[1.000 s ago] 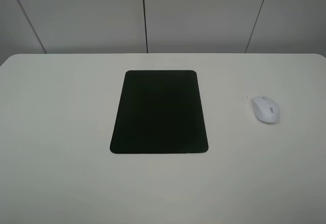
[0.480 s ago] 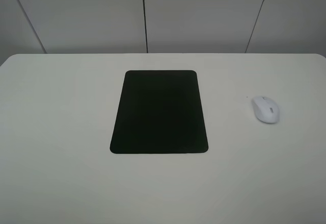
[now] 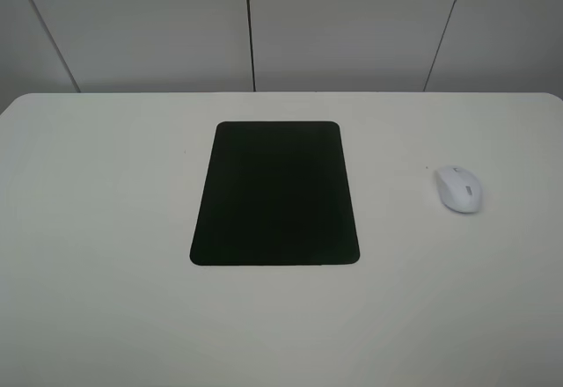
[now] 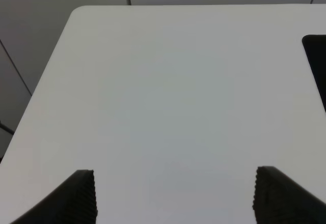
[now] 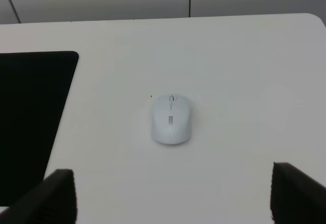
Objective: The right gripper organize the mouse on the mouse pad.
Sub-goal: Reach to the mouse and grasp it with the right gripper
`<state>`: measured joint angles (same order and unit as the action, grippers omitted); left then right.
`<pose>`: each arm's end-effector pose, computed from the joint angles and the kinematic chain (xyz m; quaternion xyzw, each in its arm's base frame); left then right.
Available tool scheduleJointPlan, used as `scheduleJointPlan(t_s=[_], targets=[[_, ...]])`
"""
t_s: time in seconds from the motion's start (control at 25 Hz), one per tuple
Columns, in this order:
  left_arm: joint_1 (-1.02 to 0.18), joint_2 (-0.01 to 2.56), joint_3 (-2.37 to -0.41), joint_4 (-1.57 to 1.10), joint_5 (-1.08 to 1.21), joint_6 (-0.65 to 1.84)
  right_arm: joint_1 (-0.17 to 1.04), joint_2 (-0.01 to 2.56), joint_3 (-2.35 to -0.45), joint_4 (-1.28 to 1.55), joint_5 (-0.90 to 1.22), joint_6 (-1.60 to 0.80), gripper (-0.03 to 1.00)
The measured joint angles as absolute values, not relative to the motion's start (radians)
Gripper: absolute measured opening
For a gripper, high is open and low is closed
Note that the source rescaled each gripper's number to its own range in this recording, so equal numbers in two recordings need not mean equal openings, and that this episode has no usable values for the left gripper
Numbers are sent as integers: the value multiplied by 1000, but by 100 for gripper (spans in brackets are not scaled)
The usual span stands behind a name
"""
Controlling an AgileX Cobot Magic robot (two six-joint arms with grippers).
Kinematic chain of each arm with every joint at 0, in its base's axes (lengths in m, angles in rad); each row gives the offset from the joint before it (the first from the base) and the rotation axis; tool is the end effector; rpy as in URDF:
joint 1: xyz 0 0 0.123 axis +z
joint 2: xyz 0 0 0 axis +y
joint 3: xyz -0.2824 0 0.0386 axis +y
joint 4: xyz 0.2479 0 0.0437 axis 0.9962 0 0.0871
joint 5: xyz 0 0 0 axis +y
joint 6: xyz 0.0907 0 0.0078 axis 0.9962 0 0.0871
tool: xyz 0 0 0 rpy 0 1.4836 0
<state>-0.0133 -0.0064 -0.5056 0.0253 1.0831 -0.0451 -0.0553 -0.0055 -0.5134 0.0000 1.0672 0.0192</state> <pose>-0.0074 0.0021 0.2769 -0.0143 0.8557 -0.0025 0.5172 -0.0075 0.0004 0.2803 0.0317 0.8494 -0.0095 0.5267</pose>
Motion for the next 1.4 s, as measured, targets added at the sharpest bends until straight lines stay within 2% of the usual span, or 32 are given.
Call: scheduleJointPlan(t_s=[0.2, 0.4, 0.52, 0.72, 0.96, 1.4], targets=[[-13, -6, -506, 26, 1083, -45, -55, 95, -513, 0, 1063, 64, 71], [-13, -6, -506, 27, 1083, -45, -55, 348, -575, 0, 1036, 111, 72], [-13, -6, -506, 28, 1083, -45, -55, 502, -606, 0, 1029, 110, 91], [-13, -6, -506, 28, 1083, -45, -21, 744, -659, 0, 996, 109, 100], [-13, -6, -506, 28, 1083, -45, 49, 1031, -759, 0, 911, 109, 100], [-13, -6, -506, 28, 1083, -45, 50, 1507, -984, -22, 842, 43, 100]])
